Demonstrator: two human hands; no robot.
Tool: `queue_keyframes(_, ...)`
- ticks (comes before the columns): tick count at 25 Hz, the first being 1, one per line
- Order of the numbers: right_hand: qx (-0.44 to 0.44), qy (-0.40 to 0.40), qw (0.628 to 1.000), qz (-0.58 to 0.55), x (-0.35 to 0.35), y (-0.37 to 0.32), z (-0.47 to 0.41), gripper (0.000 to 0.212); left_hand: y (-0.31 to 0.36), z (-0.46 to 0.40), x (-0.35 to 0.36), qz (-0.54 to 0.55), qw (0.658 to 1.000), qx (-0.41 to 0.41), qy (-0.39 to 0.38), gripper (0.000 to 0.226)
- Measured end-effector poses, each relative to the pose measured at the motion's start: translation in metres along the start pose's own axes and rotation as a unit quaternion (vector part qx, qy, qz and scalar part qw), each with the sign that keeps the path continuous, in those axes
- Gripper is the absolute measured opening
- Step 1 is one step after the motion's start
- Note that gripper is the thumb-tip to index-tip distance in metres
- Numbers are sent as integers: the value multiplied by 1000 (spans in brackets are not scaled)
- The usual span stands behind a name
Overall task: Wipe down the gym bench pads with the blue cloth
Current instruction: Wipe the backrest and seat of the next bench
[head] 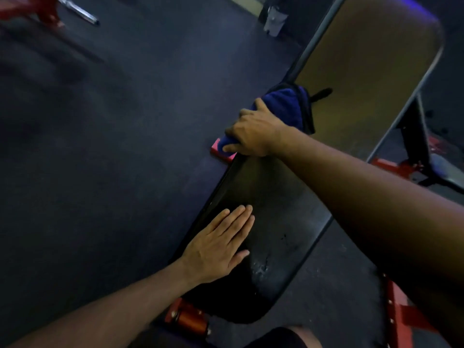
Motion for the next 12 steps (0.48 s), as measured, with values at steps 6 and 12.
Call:
queue_keyframes(6, -31, -25, 999, 26, 21, -70, 7, 52, 3, 51, 9, -41, 998, 56, -3, 74)
queue_keyframes(12, -48, -109, 993, 0, 39, -151, 13, 52, 6, 53, 6, -24, 995, 68, 63, 72)
Point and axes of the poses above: each hand's wrist, its own z-axis away from the middle knuckle, its own x-axis out of the palm, y = z × x, the point moved 8 cm from there along -z, towards the middle knuckle, and after that the axes turned 8 degrees about y, right-handed, at the moved point
